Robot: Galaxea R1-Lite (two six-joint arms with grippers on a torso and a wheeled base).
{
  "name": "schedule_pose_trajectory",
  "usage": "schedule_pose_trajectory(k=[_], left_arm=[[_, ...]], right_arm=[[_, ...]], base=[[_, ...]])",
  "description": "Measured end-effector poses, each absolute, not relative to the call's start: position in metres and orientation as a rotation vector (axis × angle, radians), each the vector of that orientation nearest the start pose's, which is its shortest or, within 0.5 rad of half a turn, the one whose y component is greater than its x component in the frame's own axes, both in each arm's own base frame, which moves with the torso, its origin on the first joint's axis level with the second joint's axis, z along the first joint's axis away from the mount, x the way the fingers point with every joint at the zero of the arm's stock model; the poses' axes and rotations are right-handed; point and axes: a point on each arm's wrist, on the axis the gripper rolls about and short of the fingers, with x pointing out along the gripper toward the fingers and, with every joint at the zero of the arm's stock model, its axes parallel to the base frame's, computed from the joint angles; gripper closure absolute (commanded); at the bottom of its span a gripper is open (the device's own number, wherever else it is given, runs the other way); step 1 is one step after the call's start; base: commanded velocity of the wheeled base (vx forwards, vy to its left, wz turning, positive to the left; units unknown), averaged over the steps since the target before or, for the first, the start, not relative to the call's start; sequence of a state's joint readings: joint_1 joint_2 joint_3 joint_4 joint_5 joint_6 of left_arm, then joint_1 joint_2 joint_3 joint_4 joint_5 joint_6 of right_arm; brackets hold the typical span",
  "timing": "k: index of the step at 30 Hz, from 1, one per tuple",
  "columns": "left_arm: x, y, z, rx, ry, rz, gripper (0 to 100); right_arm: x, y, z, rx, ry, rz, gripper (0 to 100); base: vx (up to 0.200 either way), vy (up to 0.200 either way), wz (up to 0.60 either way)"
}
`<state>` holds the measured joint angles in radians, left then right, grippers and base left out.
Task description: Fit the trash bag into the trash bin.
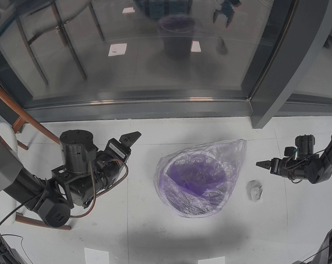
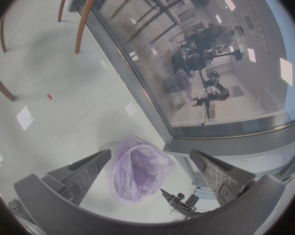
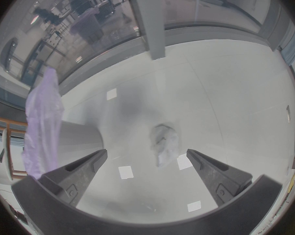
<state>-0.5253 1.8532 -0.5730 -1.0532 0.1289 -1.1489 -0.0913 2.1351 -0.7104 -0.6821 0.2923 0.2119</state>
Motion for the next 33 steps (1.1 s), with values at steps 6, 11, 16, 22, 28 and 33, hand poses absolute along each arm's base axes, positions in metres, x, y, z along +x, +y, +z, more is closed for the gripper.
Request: schedule_pose_trajectory(k=[6, 11, 16, 22, 28, 33], left_arm=[[0.256, -0.143, 0.119, -1.054, 0.408, -0.221, 0], [0.255, -0.14, 0.12, -1.057, 0.388, -0.21, 0], [0.256, -0.139, 0.123, -1.06, 0.373, -0.205, 0], [0.256, -0.139, 0.126, -1.062, 0.362, -0.211, 0], [0.256, -0.139, 0.127, -1.05, 0.356, -0.217, 0], [0.256, -0.139, 0.128, -1.045, 0.352, -0.219, 0]], right_arm=[[0.356, -0.043, -0.009, 0.31, 0.785, 0.007, 0], [0.377, -0.043, -0.027, 0.285, 0.793, -0.021, 0], [0.398, -0.039, -0.04, 0.268, 0.807, -0.033, 0], [0.422, -0.036, -0.051, 0.257, 0.858, -0.045, 0], [0.448, -0.035, -0.051, 0.252, 0.872, -0.042, 0], [0.465, -0.035, -0.054, 0.246, 0.904, -0.055, 0]], base=[[-0.2, 0.0, 0.0], [0.0, 0.0, 0.0], [0.0, 0.0, 0.0], [0.0, 0.0, 0.0], [0.0, 0.0, 0.0], [0.0, 0.0, 0.0]])
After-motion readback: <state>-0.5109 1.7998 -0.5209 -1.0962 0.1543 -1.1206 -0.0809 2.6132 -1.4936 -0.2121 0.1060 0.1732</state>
